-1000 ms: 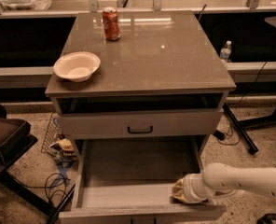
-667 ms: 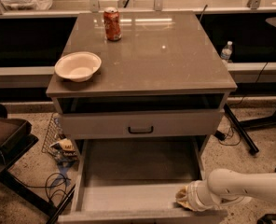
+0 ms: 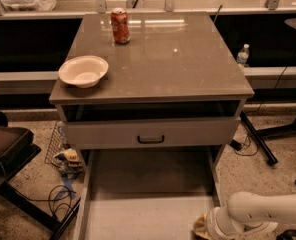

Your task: Open middle drawer

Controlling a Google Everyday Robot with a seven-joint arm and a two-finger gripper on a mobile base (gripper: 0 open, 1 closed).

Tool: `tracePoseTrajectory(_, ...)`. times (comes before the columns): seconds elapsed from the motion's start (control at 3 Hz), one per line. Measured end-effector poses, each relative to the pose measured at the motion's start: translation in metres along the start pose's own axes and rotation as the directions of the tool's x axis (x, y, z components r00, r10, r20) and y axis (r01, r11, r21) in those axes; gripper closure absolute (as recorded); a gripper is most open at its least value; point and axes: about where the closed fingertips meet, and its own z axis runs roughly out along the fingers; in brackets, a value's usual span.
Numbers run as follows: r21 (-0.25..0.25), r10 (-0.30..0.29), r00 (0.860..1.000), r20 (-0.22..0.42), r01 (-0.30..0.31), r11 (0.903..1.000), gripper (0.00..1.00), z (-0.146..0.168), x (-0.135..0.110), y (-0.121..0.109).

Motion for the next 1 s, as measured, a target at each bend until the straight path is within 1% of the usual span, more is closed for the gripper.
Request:
tracePoseTrajectory(0.33, -0.004, 0.003, 1.0, -0.001, -0.003, 1.0, 1.0, -0.001, 0.0, -0.003)
tracePoseTrajectory(0.67, -0.104, 0.076, 0.996, -0.037, -0.079, 0.9914, 1.0, -0.005, 0.028, 0.06)
tracePoseTrajectory(1.0, -0.119, 0.086, 0.995, -0.043, -0.091, 0.9887, 0.84, -0.006, 0.03, 0.061)
